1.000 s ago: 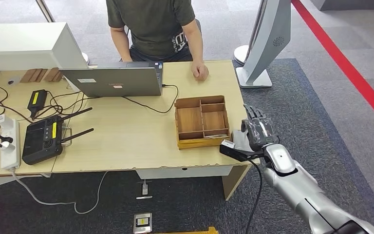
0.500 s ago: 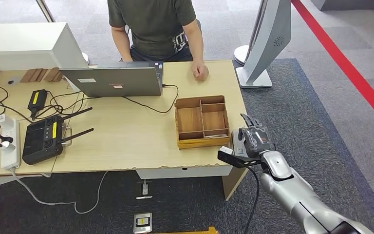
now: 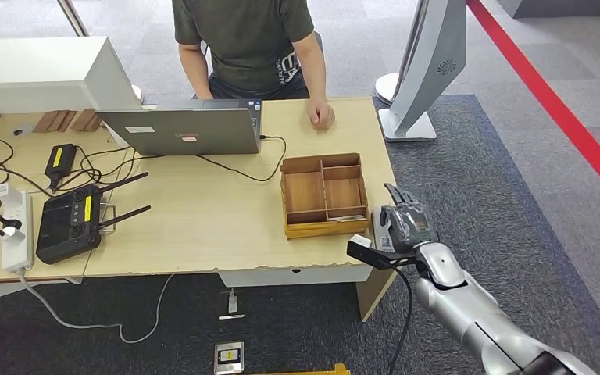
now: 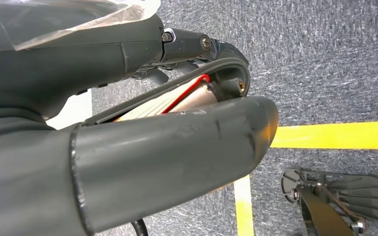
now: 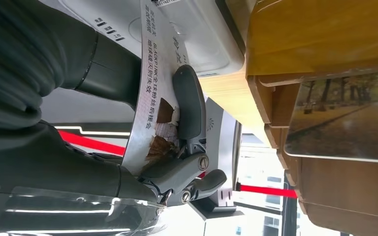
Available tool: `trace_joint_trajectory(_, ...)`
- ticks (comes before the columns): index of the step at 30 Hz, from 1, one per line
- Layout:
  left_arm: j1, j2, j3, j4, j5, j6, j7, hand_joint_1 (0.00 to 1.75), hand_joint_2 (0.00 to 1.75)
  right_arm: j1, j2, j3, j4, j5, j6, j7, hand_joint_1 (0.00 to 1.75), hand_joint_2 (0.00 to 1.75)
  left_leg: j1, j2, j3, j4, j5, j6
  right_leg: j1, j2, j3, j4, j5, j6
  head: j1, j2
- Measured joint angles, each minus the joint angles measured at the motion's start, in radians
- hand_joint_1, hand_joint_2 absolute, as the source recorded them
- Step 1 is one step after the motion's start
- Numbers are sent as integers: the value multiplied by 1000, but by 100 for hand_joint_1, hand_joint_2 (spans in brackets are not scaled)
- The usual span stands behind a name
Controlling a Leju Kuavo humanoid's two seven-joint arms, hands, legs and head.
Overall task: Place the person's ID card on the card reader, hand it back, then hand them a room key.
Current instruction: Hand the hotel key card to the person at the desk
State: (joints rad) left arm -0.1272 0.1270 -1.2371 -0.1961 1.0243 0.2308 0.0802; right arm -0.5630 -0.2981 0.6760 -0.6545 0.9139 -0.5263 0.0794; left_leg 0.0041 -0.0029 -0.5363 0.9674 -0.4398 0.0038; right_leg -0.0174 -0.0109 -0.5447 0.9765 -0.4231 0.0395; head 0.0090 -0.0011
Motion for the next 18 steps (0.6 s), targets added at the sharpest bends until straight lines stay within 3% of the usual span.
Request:
trace_joint_trajectory(8, 0, 0, 0, 0, -8, -5, -13, 0, 0, -61, -8, 24, 7, 47, 21, 61, 175, 175, 0, 0, -1, 0, 0, 0, 0, 0, -1, 0, 1, 0, 0, 0)
trace_joint_trajectory(18, 1, 10, 0, 0, -38, -38, -18, 0, 0, -225, -86, 42, -177, 216, 255, 171, 175, 175, 0, 0, -1, 0, 1, 0, 0, 0, -1, 0, 1, 0, 0, 0)
